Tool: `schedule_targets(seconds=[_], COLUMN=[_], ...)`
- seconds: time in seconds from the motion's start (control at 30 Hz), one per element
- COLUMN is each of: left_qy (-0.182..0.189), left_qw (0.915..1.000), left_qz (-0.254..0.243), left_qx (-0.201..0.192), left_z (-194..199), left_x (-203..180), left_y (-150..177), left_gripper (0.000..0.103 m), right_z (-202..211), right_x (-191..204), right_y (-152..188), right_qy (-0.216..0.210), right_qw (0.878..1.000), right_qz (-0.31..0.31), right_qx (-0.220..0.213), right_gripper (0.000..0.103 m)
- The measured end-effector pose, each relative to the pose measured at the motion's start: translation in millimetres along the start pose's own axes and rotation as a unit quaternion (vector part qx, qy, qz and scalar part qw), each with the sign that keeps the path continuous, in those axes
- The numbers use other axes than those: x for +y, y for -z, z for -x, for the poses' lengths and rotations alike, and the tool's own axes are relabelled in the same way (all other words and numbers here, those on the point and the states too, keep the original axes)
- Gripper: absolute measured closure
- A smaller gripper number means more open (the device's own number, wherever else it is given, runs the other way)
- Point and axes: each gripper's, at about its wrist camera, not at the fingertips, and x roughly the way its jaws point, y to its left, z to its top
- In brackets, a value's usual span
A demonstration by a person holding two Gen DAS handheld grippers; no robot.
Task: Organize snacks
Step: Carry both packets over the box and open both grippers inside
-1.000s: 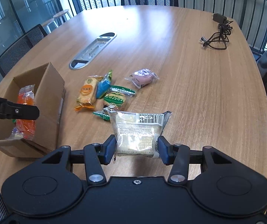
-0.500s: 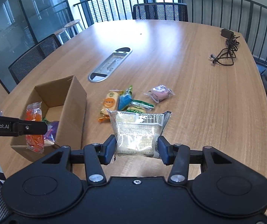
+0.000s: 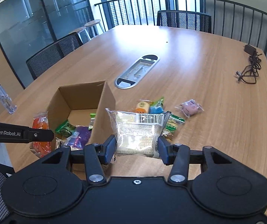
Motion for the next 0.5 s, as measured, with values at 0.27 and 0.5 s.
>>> schedule_targets(seconds=[0.27, 0.5], left_qy=[-0.011, -0.013], left_qw=[0.9996, 0.9992], left_qz=[0.027, 0.037], left_qx=[-0.005, -0.01], left_z=[3, 1], left_x=[27, 43], left_y=[-7, -18], left_gripper=[0.085, 0.085], right_z=[-4, -11], right_x=[21, 40], right_y=[-14, -25], right_qy=[-0.016, -0.022], right_qw=[1.0, 0.999], right_qz=[0.015, 0.025], right_qx=[-0.006, -0.007], right_gripper=[0.056, 0.056])
